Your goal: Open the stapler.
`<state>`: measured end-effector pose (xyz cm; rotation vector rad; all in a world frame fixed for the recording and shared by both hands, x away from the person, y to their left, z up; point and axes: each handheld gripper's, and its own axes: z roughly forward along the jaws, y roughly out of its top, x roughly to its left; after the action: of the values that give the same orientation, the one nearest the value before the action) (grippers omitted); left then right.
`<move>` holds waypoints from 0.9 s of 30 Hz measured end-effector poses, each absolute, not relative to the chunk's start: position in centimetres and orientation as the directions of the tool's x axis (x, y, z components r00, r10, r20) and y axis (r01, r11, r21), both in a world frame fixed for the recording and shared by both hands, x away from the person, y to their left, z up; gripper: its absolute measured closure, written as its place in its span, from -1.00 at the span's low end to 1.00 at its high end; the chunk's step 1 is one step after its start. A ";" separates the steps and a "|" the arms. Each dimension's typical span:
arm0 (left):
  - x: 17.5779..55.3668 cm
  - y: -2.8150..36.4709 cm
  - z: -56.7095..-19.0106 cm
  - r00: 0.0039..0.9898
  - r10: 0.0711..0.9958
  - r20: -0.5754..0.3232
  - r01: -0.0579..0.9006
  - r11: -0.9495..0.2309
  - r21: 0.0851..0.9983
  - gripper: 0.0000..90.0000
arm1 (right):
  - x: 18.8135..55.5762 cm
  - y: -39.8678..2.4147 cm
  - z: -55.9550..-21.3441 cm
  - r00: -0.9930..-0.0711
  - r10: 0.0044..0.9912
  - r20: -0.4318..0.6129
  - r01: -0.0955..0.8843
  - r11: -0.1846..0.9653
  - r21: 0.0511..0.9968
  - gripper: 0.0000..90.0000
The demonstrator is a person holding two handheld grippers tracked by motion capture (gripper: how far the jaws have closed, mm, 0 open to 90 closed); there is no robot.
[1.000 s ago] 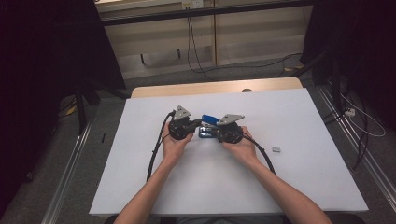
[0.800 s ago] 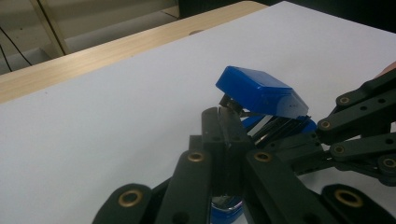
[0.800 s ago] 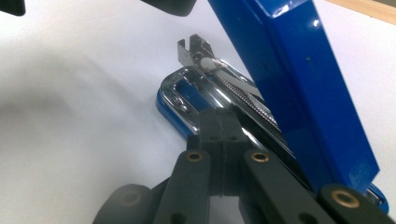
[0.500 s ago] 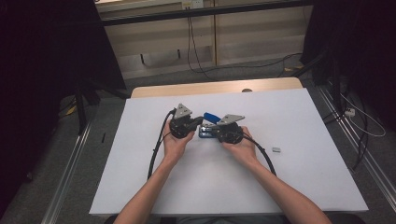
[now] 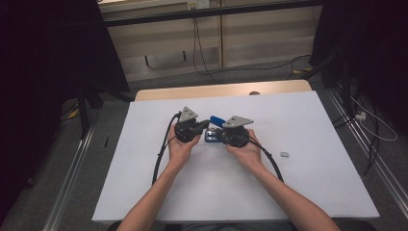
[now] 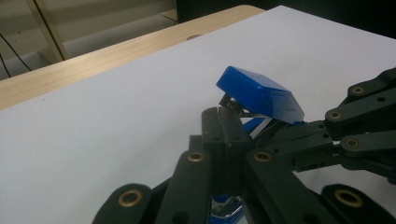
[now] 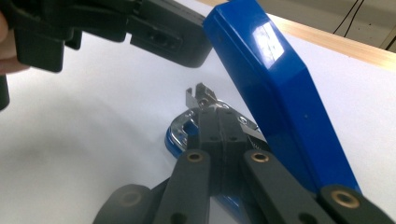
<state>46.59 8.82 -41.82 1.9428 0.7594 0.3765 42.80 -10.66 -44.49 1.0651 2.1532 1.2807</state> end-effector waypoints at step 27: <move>46.8 9.0 -41.7 0.750 0.658 -0.070 0.360 -0.318 0.877 1.00 | 43.4 -9.2 -44.9 -0.574 0.819 0.013 0.360 0.238 0.902 1.00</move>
<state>46.84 8.97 -41.74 1.9375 0.7757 0.3697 43.38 -9.24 -44.91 1.0768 2.0487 1.3007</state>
